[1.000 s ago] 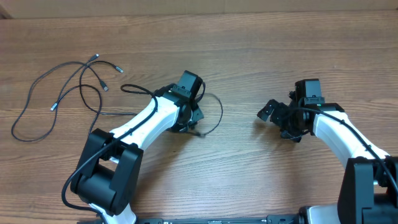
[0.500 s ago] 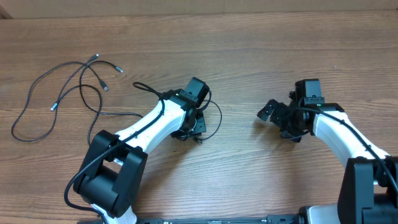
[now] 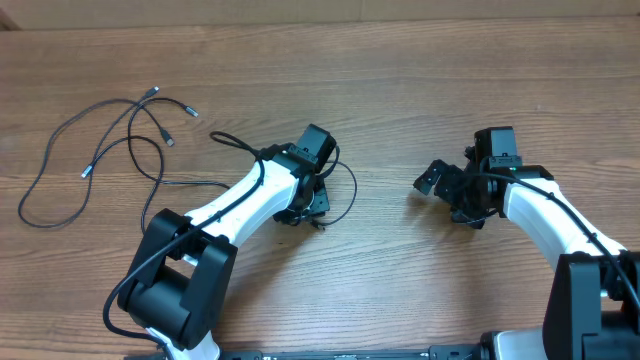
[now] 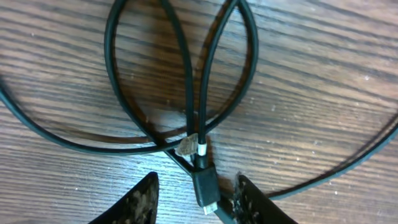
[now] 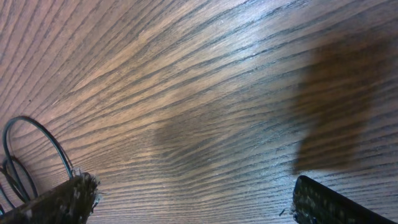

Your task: Untangle cables

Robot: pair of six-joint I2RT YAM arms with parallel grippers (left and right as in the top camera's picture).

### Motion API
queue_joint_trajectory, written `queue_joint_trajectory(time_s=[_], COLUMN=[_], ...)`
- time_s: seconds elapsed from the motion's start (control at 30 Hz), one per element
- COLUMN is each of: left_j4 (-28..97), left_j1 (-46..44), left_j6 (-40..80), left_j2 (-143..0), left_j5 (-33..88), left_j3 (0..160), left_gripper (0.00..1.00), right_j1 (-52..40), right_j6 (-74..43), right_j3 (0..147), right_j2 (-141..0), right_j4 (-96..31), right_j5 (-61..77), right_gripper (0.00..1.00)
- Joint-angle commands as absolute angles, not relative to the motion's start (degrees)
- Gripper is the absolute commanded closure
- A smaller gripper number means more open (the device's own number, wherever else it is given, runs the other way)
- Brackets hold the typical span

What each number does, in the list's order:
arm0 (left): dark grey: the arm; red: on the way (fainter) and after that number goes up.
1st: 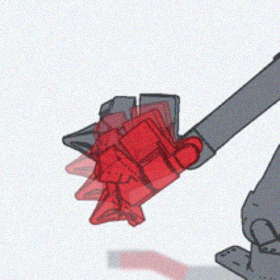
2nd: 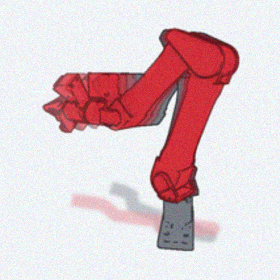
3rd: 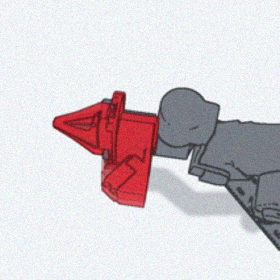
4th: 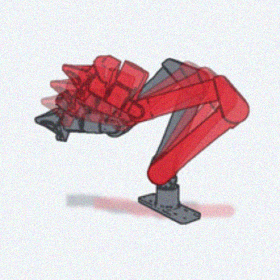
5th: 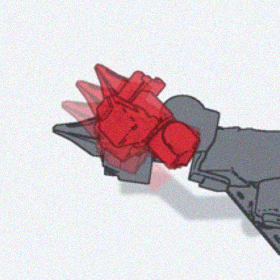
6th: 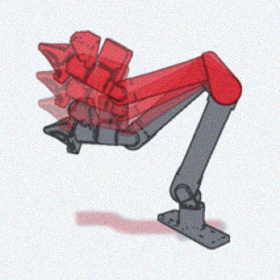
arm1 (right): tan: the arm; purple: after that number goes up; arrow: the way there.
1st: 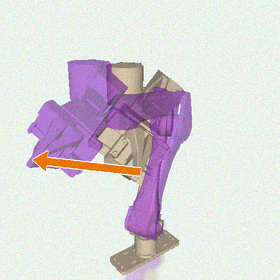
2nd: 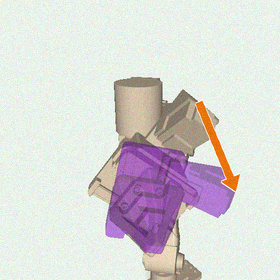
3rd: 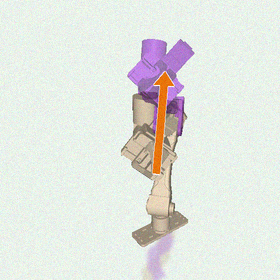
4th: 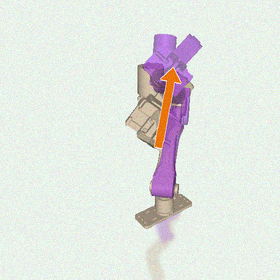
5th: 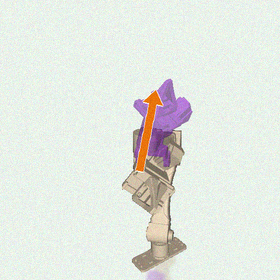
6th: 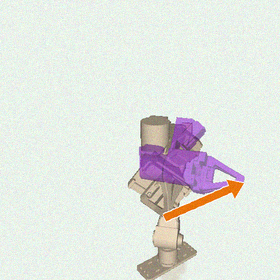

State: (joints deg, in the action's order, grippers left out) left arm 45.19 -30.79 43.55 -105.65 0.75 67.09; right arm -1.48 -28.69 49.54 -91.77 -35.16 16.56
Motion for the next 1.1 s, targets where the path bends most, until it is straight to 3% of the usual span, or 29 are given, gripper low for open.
queue_joint_trajectory(time_s=[0.0, 0.07, 0.1, 0.13, 0.2, 0.8, 1.07], left_j4=[43.4, 41.4, 40.8, 40.7, 40.7, 49.5, 49.0], left_j1=[-31.2, -31.2, -31.2, -31.2, -31.0, -31.6, -34.5], left_j6=[47.4, 47.4, 47.4, 47.4, 47.4, 47.7, 52.6], left_j2=[-104.7, -104.7, -104.7, -104.7, -104.7, -104.3, -104.7], left_j5=[-0.9, -1.1, -1.0, -1.0, -0.9, 6.0, 2.5], left_j3=[64.6, 63.3, 63.0, 63.0, 63.2, 68.8, 68.2], left_gripper=[0.60, 0.68, 0.84, 0.90, 0.93, 0.95, 0.88], right_j1=[-1.4, -1.4, -1.4, -1.4, -1.4, -1.4, -1.4], right_j6=[-28.6, -28.6, -28.6, -28.6, -28.6, -28.6, -28.6], right_j3=[49.9, 49.9, 49.9, 49.9, 49.9, 49.9, 49.9], right_j2=[-91.5, -91.5, -91.5, -91.5, -91.5, -91.5, -91.5], right_j4=[-34.8, -34.8, -34.8, -34.8, -34.8, -34.8, -34.8], right_j5=[16.7, 16.7, 16.7, 16.7, 16.7, 16.7, 16.7], right_gripper=[0.00, 0.00, 0.00, 0.00, 0.00, 0.00, 0.00])
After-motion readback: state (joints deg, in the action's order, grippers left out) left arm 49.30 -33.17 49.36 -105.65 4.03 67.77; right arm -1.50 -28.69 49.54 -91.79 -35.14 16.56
